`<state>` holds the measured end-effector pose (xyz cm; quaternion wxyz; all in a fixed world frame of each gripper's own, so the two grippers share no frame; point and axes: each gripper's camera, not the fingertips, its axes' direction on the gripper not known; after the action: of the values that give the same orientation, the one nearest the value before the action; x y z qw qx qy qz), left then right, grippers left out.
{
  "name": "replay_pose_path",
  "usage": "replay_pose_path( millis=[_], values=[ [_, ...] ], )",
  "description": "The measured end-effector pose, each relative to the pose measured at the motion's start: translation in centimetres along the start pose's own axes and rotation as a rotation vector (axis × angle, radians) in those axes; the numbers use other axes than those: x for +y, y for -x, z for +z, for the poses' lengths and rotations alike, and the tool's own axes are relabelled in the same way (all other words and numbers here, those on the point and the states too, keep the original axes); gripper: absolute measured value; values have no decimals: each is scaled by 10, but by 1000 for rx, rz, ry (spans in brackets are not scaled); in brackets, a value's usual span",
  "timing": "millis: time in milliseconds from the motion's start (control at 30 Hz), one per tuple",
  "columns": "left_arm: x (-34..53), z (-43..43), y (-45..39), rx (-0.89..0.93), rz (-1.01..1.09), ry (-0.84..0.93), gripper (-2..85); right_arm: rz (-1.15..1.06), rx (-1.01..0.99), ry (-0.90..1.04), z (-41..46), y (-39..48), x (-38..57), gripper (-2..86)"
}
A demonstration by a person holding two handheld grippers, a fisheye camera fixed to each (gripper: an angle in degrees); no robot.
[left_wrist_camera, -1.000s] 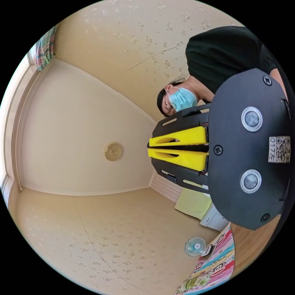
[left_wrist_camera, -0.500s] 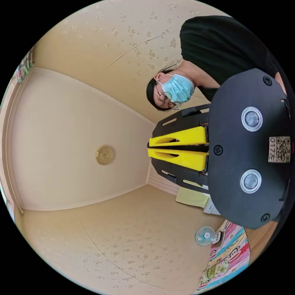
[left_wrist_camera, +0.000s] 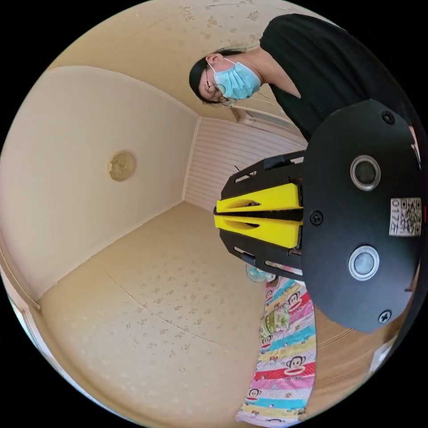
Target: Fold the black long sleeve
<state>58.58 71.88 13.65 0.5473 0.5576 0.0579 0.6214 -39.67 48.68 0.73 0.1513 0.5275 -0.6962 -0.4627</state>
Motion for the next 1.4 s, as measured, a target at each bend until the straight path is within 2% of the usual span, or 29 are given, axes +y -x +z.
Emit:
replay_pose_path(
  millis=[100,200,300,367,400,433,500,533,600,700,733,867,1000,1233,1400],
  values=[
    [11,17,-1,-81,18,175,-10,-6,72,-76,-21,8,-10,7],
    [18,39,-25,40,157,314,-9,-17,114,-163,-45,19,-20,7],
    [19,37,-64,225,381,223,-7,-64,68,-291,-81,26,-32,8],
    [12,45,-53,275,302,187,-6,-42,91,-318,-92,21,-41,7],
    [8,65,-24,223,138,274,-6,5,153,-232,-85,10,-50,7],
    [14,91,19,81,-90,426,-7,32,197,-138,-75,2,-56,7],
    [42,122,76,-5,-326,567,-8,159,331,362,-10,-45,-62,6],
    [57,131,91,93,-371,542,-9,206,326,408,-1,-56,-58,6],
    [71,138,93,148,-384,547,-9,304,73,362,1,-75,-43,6],
    [75,130,84,-12,-306,569,-9,273,188,384,-11,-75,-31,5],
    [76,127,87,3,-314,571,-9,277,202,394,-13,-77,-29,5],
    [71,109,88,39,-285,497,-10,339,68,332,-34,-91,-18,5],
    [64,88,61,-54,-116,496,-10,287,17,269,-51,-87,-10,5],
    [48,32,22,-9,38,341,-9,179,-63,132,-95,-75,-17,6],
    [7,9,22,70,38,252,-10,131,-106,18,-123,-76,-55,7]
  ],
)
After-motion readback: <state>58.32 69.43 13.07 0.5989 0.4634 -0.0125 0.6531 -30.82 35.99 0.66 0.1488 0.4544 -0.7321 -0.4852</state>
